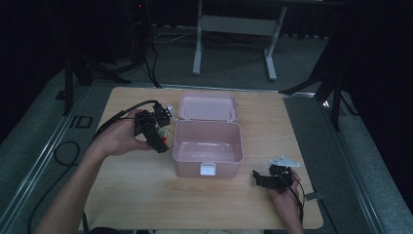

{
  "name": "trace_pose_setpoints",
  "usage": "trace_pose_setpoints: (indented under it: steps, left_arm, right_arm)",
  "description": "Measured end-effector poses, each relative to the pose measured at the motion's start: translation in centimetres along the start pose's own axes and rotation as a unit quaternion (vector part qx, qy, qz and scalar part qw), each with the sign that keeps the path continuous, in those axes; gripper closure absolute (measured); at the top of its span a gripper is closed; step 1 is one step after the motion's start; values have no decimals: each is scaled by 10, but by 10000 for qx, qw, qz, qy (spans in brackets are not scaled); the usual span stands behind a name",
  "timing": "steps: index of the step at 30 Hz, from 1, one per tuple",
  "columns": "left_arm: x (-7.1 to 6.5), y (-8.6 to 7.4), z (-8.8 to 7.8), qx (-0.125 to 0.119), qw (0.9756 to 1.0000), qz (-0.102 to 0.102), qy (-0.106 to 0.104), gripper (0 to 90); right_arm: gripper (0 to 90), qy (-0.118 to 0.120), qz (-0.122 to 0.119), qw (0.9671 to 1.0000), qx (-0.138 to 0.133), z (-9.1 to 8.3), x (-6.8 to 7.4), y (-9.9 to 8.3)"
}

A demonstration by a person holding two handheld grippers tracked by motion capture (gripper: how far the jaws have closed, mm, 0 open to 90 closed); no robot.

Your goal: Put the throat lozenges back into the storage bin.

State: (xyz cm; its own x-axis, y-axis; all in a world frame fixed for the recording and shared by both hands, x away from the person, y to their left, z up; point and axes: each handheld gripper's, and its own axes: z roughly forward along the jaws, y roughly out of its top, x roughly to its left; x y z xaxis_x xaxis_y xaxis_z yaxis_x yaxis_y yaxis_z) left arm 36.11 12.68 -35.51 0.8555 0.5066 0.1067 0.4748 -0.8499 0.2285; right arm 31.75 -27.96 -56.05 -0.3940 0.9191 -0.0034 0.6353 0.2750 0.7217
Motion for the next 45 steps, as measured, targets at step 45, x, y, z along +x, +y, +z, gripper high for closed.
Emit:
trace_pose_setpoints:
  steps: [45]
  left_arm:
    - [-16,46,13,133,9995,276,-100,200]
  right_arm:
    - [132,19,-20,10000,4,0,0,0]
